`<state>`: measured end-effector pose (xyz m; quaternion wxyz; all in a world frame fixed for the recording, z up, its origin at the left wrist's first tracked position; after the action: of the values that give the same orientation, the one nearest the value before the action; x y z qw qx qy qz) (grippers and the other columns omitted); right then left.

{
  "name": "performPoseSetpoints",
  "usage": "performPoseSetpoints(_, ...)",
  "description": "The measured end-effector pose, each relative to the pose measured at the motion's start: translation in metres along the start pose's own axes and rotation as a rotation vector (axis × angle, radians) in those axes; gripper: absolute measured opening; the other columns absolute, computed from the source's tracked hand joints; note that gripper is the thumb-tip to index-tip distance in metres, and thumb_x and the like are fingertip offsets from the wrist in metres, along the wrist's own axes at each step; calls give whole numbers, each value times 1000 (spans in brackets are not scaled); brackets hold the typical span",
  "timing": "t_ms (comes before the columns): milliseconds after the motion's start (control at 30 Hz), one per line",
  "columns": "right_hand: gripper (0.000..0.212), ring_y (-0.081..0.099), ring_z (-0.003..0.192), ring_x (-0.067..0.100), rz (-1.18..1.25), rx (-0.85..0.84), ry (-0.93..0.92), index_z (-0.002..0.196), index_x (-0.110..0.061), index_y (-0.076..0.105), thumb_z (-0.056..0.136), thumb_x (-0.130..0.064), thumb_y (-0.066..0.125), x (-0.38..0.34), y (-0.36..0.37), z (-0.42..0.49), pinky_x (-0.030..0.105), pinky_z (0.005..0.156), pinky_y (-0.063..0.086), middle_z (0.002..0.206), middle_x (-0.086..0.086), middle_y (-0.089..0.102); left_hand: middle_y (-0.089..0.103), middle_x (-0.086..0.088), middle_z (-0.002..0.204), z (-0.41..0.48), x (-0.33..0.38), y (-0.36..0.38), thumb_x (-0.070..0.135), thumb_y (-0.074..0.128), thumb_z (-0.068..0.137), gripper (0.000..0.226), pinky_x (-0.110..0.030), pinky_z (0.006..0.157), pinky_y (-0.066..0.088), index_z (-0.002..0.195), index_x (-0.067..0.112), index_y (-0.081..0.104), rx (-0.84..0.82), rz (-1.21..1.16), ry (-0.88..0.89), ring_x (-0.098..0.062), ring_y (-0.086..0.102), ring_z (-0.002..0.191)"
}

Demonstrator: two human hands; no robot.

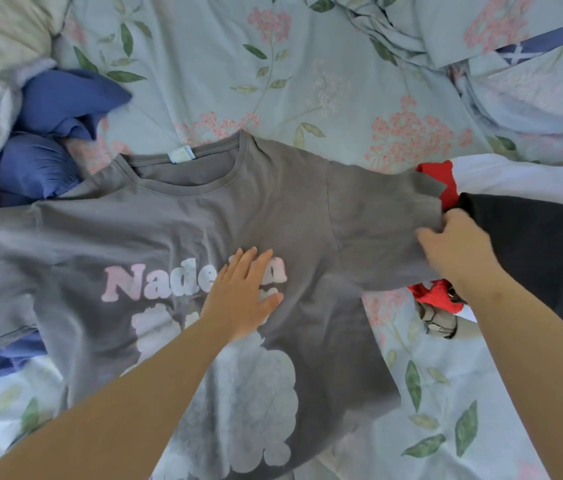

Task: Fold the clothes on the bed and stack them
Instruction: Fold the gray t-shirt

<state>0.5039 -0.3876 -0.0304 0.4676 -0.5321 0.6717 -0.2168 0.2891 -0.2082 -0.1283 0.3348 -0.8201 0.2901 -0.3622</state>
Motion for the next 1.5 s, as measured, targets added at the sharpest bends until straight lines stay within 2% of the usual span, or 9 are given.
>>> performPoseSetpoints(233,26,51,93,42,-228,445,-293,110,-2,52,86,-11,58,6,-5,-54,44,69,41,110,23,51,-4,2,160,-59,-15,20,64,19,91,73,-34,118,3,151,29,-1,-45,91,-52,-17,-9,147)
performPoseSetpoints(367,31,61,76,28,-256,132,-695,83,-18,63,75,-45,50,13,86,-132,35,66,49,85,3,63,1,6,158,-108,-32,43,81,-24,65,104,-31,117,-2,151,30,4,-94,162,-13,-15,-7,146)
performPoseSetpoints(567,88,61,109,30,-748,-411,-892,114,-37,54,33,-59,82,63,199,-197,46,82,53,126,1,60,47,-7,143,-181,-57,78,74,39,70,85,-42,111,13,139,24,38,-196,341,139,-26,29,136)
performPoseSetpoints(667,85,65,101,33,-692,-337,-921,109,-34,61,30,-30,94,60,195,-188,46,77,54,119,3,65,28,-7,152,-205,-75,89,78,35,60,95,-49,111,11,141,27,37,-241,435,209,-30,23,139)
performPoseSetpoints(800,17,68,82,20,-618,-267,-998,83,-35,72,70,-40,62,32,180,-179,33,69,53,92,-11,71,30,-8,153,-211,-88,92,60,73,57,96,-52,108,25,141,33,36,-197,474,307,-30,30,139)
performPoseSetpoints(900,30,60,62,18,-581,-255,-924,66,-26,61,84,-43,43,17,174,-163,29,65,37,59,-9,59,62,1,126,-197,-89,68,36,83,56,75,-33,90,52,124,30,51,-86,363,330,-18,61,114)
performPoseSetpoints(1067,32,54,52,27,-588,170,-1006,55,-18,54,81,-37,50,-41,140,-136,35,63,41,50,1,53,65,1,94,-159,-103,-9,32,46,98,19,-20,67,34,95,20,60,-177,189,87,-19,58,90)
performPoseSetpoints(1300,34,54,77,38,-279,491,-785,112,-6,59,79,2,61,-116,115,-124,43,68,44,91,22,55,61,-19,107,-117,-130,-128,10,57,83,28,-45,73,43,111,10,61,711,294,-179,-40,57,91)
performPoseSetpoints(1500,54,48,118,34,-478,-206,-788,134,-16,48,85,-30,66,-77,192,-149,43,94,40,127,11,53,58,-12,115,-126,-108,-33,39,64,80,45,-43,85,47,117,14,59,353,284,39,-33,58,103)
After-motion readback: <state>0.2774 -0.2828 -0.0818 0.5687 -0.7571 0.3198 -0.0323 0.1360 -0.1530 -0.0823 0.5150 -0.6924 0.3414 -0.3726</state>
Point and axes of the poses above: each hand's wrist, its own z-axis towards the middle knuckle, its own y-axis out of the palm, x = y × z, the point moved 6 cm from there along z, towards the middle knuckle
